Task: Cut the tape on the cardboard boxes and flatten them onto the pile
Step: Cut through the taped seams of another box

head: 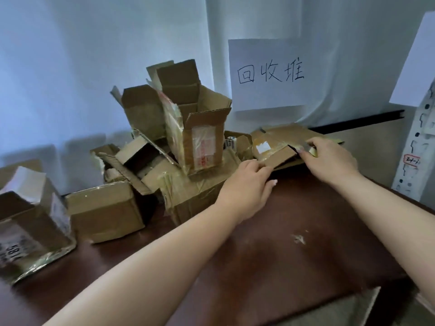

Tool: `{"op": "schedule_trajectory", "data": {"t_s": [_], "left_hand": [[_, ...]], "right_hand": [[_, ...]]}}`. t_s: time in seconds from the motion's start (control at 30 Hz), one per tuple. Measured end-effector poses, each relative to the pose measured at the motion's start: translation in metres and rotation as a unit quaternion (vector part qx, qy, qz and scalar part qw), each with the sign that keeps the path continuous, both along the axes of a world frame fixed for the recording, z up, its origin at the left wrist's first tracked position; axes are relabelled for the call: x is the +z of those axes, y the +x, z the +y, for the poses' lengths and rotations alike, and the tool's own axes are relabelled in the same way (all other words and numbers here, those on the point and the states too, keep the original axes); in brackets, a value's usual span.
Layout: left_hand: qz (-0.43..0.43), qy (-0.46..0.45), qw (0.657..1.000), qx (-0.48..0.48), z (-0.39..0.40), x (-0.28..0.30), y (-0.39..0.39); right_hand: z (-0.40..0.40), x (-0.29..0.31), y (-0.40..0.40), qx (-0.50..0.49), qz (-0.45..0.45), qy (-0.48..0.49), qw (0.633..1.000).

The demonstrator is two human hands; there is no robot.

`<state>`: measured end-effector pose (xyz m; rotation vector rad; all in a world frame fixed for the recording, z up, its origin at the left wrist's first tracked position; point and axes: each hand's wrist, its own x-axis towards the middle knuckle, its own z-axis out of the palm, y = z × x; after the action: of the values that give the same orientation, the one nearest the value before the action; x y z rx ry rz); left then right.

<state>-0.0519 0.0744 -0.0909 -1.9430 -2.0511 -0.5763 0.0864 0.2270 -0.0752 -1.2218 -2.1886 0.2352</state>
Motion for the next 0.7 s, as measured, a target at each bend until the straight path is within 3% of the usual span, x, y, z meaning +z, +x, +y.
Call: {"op": "schedule_trajectory", "data": {"t_s": [0.13,0.5,0.63,0.7], "left_hand": [[0.046,0.006,0.998,0.031,-0.066,0.017,-0.013],[0.154,0.011,0.961,0.228,-0.228,0.04,-0.093],[0.151,0.029,0.955,0.254,-0.259,0.032,-0.121],[0.145,0.049,0.958,0.243,-0.263,0.032,-0.13]], "right_hand": [[-0.05,0.022,-0.01,0.046,0.02,0.025,0.998],[-0.189,0.039,-0.073,0.15,0.016,0.08,0.985],[-0.216,0.059,-0.085,0.136,0.163,0.163,0.964],[-0.213,0.076,-0.091,0.122,0.173,0.188,0.959]]}}
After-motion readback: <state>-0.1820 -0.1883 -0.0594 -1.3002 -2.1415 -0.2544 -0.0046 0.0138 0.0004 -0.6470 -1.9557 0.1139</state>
